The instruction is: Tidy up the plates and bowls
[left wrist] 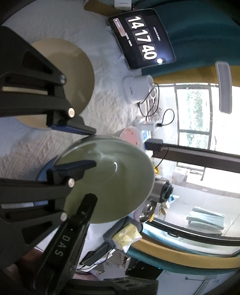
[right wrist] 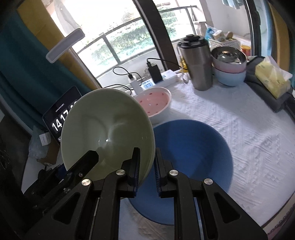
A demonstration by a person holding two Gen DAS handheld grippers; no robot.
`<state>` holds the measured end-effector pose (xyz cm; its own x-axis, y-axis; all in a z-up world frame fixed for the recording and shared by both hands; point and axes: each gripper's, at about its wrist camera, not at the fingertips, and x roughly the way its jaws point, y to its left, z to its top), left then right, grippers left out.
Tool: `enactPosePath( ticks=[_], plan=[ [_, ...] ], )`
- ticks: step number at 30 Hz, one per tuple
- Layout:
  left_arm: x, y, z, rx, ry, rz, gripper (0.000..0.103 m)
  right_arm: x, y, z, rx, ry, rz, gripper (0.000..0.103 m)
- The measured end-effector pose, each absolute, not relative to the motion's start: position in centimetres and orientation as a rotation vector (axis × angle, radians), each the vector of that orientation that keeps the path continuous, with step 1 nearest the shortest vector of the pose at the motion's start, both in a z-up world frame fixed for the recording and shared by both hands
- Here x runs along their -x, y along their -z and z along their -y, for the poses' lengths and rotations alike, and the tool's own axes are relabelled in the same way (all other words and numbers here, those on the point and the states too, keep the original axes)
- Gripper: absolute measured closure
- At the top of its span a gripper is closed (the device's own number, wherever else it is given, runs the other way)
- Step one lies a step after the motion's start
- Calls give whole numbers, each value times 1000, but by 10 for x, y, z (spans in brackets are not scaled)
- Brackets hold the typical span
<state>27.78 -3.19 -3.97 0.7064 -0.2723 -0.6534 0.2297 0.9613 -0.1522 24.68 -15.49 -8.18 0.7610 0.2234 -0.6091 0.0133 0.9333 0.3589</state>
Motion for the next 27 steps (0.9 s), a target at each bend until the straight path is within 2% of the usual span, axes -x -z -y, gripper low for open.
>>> enactPosePath(
  ticks=[27],
  plan=[
    [-264,94,93,-42,297,-875,74,-230,133,204,-279,-69,-789,87]
  ],
)
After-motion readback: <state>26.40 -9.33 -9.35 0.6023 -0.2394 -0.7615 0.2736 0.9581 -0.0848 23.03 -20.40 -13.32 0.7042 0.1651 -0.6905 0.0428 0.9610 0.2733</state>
